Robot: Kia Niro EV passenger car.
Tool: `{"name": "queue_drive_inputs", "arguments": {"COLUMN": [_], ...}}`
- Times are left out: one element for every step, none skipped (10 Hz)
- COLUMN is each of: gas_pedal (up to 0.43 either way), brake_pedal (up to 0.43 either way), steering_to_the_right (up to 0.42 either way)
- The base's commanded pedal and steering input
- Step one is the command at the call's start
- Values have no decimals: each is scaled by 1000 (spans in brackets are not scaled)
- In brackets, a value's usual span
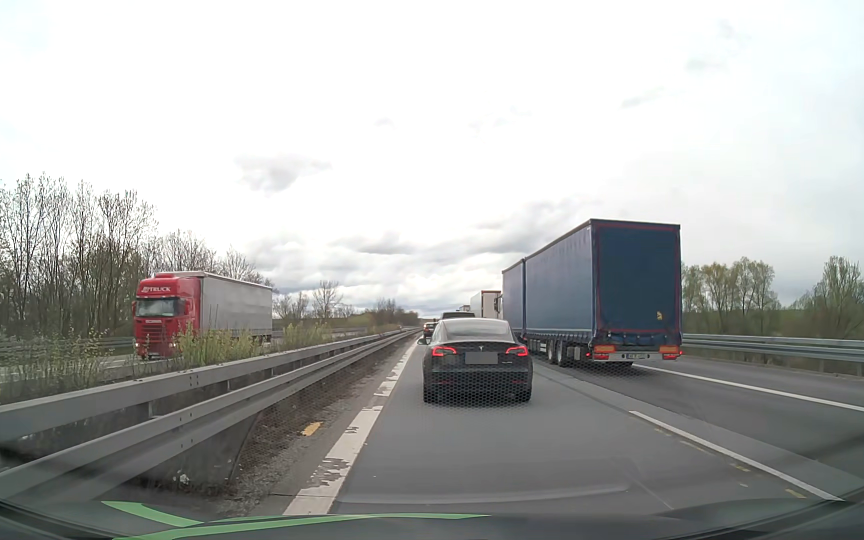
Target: Follow the waypoints while adhering to traffic rules and regulations
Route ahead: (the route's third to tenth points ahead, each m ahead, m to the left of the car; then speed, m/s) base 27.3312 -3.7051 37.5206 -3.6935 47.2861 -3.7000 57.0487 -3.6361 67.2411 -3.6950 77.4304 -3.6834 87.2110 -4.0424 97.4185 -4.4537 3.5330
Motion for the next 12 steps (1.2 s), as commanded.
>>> {"name": "queue_drive_inputs", "arguments": {"gas_pedal": [67,79,79,79,79,79,79,79,79,79,79,79], "brake_pedal": [0,0,0,0,0,0,0,0,0,0,0,0], "steering_to_the_right": [-4,-4,-4,-3,-3,-3,-2,-2,-2,-2,-2,-1]}}
